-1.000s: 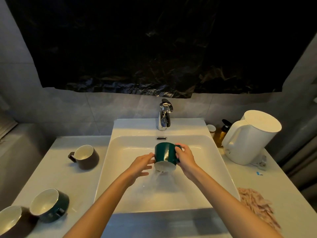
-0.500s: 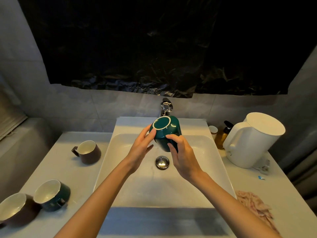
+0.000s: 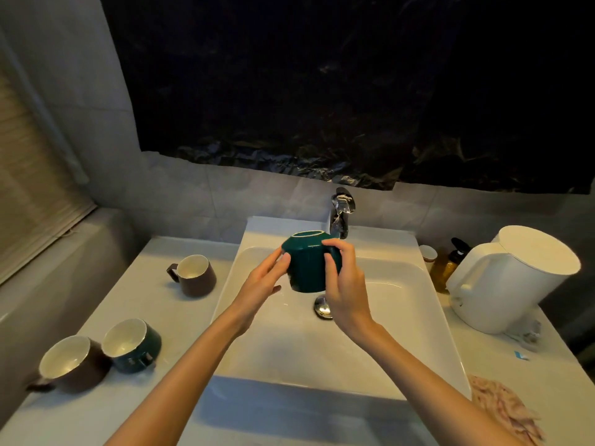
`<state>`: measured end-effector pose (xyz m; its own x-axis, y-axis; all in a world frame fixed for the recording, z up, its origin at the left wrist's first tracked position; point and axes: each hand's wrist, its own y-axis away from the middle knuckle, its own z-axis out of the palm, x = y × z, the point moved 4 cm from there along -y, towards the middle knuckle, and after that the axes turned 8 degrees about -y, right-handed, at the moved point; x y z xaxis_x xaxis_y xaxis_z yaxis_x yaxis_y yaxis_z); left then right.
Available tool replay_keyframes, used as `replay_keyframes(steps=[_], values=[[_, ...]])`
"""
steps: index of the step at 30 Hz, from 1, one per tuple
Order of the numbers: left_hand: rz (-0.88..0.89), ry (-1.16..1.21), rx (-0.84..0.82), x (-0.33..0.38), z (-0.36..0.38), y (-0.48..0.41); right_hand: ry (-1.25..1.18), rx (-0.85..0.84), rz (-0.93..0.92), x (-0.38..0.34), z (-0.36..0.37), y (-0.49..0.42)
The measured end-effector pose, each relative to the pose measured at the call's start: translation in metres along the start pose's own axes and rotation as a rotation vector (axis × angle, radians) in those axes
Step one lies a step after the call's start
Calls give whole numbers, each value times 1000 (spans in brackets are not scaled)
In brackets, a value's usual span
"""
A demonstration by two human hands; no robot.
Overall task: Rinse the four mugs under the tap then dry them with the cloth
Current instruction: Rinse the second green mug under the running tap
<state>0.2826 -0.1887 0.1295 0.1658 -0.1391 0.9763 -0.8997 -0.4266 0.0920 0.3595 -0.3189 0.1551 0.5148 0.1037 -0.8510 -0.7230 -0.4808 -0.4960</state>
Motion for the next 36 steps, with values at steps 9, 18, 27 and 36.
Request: replay_keyframes(steps=[9,18,27,36], values=[[97,-298,-20,-9,-91,12,-604,145,826,11,67,-30],[46,-102,-50,-49,-218,14,-940,-2,1359,27,209,-19],[-237,-47,114,-128,-321,12,-147,-538,1122,37,327,-7],[-406,-67,110,-184,-356,-7,517,-565,582,71,401,-11]])
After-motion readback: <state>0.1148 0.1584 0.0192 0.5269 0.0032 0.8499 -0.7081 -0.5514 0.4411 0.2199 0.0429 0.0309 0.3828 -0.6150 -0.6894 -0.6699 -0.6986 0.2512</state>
